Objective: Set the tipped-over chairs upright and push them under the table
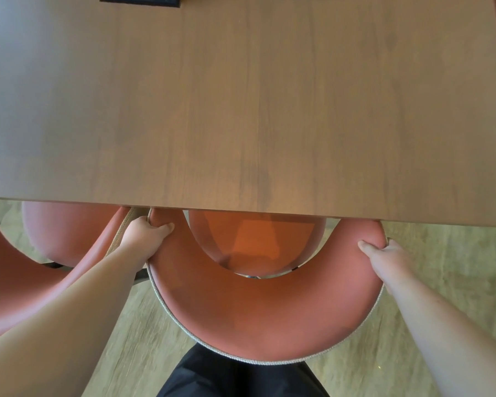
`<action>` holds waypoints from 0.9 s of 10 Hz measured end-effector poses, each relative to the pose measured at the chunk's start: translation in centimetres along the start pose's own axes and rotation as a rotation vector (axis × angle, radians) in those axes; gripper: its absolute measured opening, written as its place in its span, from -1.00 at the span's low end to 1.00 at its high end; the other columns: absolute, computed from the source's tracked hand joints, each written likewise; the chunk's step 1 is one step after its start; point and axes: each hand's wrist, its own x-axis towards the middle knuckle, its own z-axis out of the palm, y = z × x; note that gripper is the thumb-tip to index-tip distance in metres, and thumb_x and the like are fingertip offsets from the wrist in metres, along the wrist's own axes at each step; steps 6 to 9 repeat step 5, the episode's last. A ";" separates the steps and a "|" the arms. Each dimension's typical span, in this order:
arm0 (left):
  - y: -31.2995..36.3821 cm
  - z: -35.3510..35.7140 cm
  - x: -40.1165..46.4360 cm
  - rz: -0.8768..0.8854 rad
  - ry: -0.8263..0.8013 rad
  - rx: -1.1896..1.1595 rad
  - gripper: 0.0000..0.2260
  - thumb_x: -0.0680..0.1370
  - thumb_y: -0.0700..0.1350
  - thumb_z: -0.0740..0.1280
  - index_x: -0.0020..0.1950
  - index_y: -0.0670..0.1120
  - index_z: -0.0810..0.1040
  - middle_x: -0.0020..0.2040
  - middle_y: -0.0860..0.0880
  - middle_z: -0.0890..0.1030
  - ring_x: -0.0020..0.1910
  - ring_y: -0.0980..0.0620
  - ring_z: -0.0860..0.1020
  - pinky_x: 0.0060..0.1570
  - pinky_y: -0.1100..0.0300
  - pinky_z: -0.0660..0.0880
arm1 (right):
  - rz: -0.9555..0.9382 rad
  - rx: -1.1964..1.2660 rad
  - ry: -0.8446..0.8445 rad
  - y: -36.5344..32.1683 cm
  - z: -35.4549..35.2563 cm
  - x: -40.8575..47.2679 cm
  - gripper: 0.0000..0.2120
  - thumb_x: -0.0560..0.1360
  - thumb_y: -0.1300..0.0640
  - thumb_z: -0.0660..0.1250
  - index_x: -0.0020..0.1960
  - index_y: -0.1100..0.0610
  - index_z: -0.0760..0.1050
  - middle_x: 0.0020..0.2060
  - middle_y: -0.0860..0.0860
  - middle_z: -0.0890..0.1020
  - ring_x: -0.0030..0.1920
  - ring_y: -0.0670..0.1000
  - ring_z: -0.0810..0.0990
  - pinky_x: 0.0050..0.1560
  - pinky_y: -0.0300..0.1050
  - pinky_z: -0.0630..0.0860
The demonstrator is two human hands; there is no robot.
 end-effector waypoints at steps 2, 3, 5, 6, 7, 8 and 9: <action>-0.1 -0.8 -3.4 0.051 0.017 -0.058 -0.73 0.62 -0.05 0.34 0.26 -0.13 0.59 0.01 -0.12 0.70 -0.03 -0.16 0.68 0.04 -0.08 0.65 | 0.008 -0.052 -0.001 -0.2 -0.5 -1.7 -0.64 0.55 0.02 0.36 0.27 0.17 0.45 0.09 0.15 0.62 -0.03 0.21 0.60 0.06 0.11 0.53; -1.4 -2.4 -6.5 0.081 -0.019 -0.188 -0.71 0.58 -0.12 0.32 0.30 -0.08 0.61 0.07 -0.19 0.73 -0.05 -0.16 0.69 0.02 -0.08 0.65 | -0.027 0.017 0.030 -0.3 -0.6 -4.4 -0.41 0.54 0.15 0.30 0.56 0.12 0.28 0.31 0.17 0.55 0.10 0.22 0.57 0.10 0.04 0.46; -5.5 -6.8 -13.1 0.183 -0.071 -0.450 -0.73 0.65 -0.23 0.36 0.36 -0.12 0.54 0.18 -0.14 0.70 0.19 -0.16 0.68 0.23 -0.09 0.61 | -0.128 0.247 0.085 3.0 -0.3 -10.2 -0.49 0.52 0.24 0.23 0.46 0.05 0.38 0.42 0.07 0.51 0.18 0.07 0.56 0.22 0.02 0.44; -5.5 -6.8 -13.1 0.183 -0.071 -0.450 -0.73 0.65 -0.23 0.36 0.36 -0.12 0.54 0.18 -0.14 0.70 0.19 -0.16 0.68 0.23 -0.09 0.61 | -0.128 0.247 0.085 3.0 -0.3 -10.2 -0.49 0.52 0.24 0.23 0.46 0.05 0.38 0.42 0.07 0.51 0.18 0.07 0.56 0.22 0.02 0.44; -5.5 -6.8 -13.1 0.183 -0.071 -0.450 -0.73 0.65 -0.23 0.36 0.36 -0.12 0.54 0.18 -0.14 0.70 0.19 -0.16 0.68 0.23 -0.09 0.61 | -0.128 0.247 0.085 3.0 -0.3 -10.2 -0.49 0.52 0.24 0.23 0.46 0.05 0.38 0.42 0.07 0.51 0.18 0.07 0.56 0.22 0.02 0.44; -5.5 -6.8 -13.1 0.183 -0.071 -0.450 -0.73 0.65 -0.23 0.36 0.36 -0.12 0.54 0.18 -0.14 0.70 0.19 -0.16 0.68 0.23 -0.09 0.61 | -0.128 0.247 0.085 3.0 -0.3 -10.2 -0.49 0.52 0.24 0.23 0.46 0.05 0.38 0.42 0.07 0.51 0.18 0.07 0.56 0.22 0.02 0.44; -5.5 -6.8 -13.1 0.183 -0.071 -0.450 -0.73 0.65 -0.23 0.36 0.36 -0.12 0.54 0.18 -0.14 0.70 0.19 -0.16 0.68 0.23 -0.09 0.61 | -0.128 0.247 0.085 3.0 -0.3 -10.2 -0.49 0.52 0.24 0.23 0.46 0.05 0.38 0.42 0.07 0.51 0.18 0.07 0.56 0.22 0.02 0.44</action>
